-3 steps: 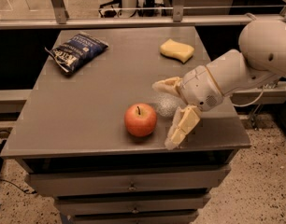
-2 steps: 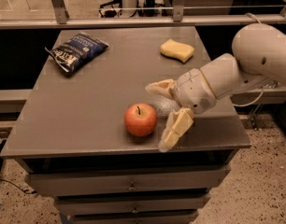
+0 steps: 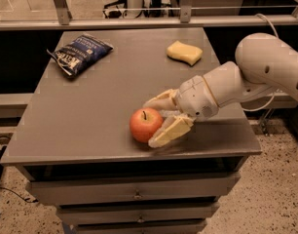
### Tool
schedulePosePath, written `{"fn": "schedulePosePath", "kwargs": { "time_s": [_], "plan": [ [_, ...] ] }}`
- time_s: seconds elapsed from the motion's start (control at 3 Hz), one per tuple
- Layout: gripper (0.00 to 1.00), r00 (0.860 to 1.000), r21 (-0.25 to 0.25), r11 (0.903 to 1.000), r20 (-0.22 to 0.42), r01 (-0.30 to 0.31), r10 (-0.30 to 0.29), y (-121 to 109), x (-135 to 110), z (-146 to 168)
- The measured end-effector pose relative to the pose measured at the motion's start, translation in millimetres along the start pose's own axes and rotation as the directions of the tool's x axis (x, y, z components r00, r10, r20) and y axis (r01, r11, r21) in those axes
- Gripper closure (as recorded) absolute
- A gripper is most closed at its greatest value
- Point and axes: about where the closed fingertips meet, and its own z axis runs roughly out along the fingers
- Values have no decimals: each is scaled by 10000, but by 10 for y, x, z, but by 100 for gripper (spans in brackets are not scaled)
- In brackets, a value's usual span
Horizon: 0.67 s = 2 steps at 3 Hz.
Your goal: Move apple near sponge
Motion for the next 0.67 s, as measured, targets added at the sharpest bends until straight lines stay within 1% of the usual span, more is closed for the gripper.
{"fn": "schedulePosePath", "kwargs": {
  "time_s": [0.33, 0.67],
  "plan": [
    [65, 9999, 305, 9995, 120, 53, -57, -87, -45, -77],
    [87, 9998, 603, 9982, 200, 75, -87, -154, -92, -176]
  ]
}}
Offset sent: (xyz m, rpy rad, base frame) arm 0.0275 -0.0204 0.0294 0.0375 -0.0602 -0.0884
